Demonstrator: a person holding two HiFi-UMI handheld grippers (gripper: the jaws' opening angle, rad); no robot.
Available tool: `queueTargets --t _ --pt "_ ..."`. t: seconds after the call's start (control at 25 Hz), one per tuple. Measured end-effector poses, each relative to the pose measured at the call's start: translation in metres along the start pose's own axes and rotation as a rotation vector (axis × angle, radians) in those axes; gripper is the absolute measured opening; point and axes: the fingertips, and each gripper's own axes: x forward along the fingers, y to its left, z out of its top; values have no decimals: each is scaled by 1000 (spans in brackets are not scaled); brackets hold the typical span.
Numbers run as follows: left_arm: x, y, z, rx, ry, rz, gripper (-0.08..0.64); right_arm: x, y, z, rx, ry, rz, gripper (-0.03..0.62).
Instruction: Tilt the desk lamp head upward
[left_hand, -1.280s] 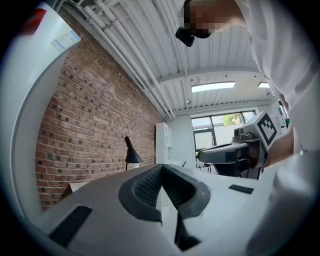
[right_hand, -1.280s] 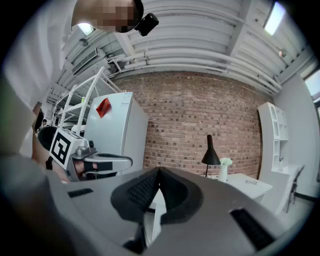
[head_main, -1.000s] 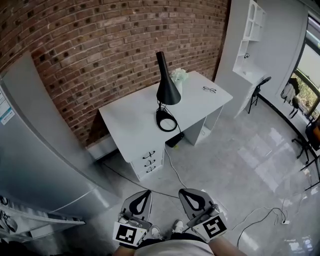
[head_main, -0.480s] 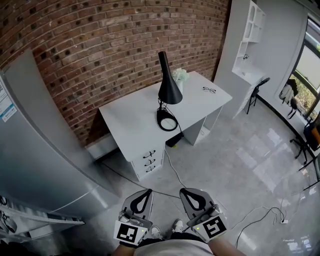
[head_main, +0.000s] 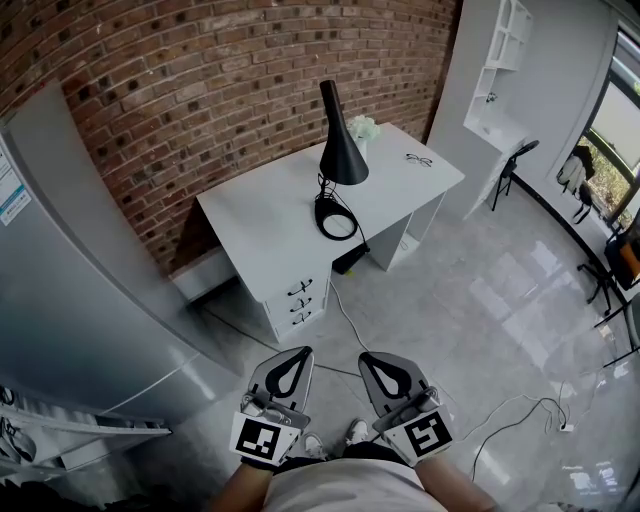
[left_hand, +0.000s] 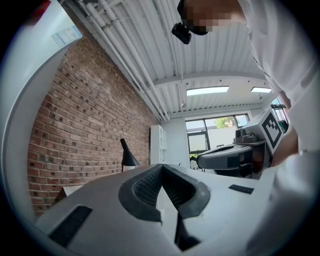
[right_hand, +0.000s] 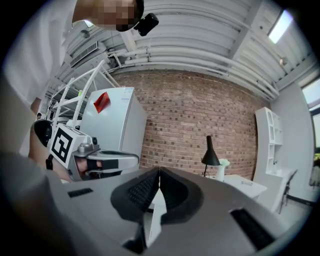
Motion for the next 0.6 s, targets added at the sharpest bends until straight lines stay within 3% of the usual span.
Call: queueTargets --t 0.6 --pt "4 -8 -7 -47 -14 -102 8 4 9 0 -11 8 -62 18"
